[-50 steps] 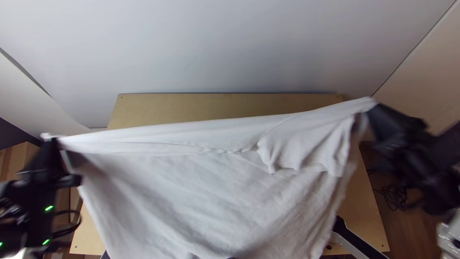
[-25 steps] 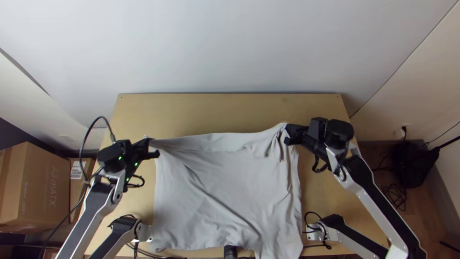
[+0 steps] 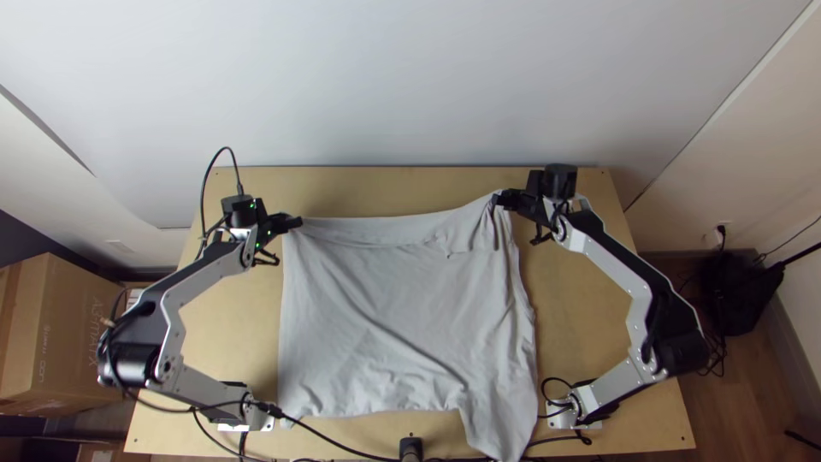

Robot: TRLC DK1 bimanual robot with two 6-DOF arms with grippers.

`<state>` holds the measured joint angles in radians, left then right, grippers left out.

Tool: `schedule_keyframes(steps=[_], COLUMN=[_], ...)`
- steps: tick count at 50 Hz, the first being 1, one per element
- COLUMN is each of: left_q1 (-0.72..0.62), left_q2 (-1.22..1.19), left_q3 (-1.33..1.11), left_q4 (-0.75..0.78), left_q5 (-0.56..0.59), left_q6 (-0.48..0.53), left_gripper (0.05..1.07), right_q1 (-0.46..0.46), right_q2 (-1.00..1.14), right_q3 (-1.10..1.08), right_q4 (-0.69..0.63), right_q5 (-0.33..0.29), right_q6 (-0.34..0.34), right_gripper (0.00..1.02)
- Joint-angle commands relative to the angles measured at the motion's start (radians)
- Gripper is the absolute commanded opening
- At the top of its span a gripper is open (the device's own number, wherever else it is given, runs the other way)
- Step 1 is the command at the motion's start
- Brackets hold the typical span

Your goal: Fold the t-shirt

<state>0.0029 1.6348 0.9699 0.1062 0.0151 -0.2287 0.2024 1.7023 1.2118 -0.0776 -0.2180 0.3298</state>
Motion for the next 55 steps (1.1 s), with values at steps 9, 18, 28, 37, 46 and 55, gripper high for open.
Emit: schedule_keyframes(steps=[9, 18, 28, 37, 46, 55], left_q1=[0.025, 0.032, 0.031, 0.035, 0.062, 0.094], left_q2=[0.277, 0.447, 0.540, 0.560, 0.500, 0.438], left_q3=[0.297, 0.535, 0.704, 0.865, 0.958, 1.086], left_q4=[0.029, -0.011, -0.088, -0.260, -0.355, -0.619], left_q5=[0.016, 0.016, 0.014, 0.013, 0.016, 0.075], left_q6=[-0.023, -0.035, -0.046, -0.086, -0.141, -0.172], left_gripper=[0.08, 0.08, 0.20, 0.89, 1.00, 1.00], right_q1=[-0.024, -0.035, -0.035, -0.052, -0.087, -0.141], right_q2=[0.250, 0.425, 0.557, 0.626, 0.527, 0.342], right_q3=[0.284, 0.522, 0.746, 0.904, 0.873, 0.819], right_q4=[0.027, 0.016, -0.070, -0.191, -0.206, -0.390], right_q5=[0.002, 0.020, 0.031, 0.029, 0.028, -0.012], right_q6=[0.018, 0.040, 0.054, 0.098, 0.181, 0.261], right_gripper=[0.02, 0.02, 0.28, 0.99, 0.99, 0.99])
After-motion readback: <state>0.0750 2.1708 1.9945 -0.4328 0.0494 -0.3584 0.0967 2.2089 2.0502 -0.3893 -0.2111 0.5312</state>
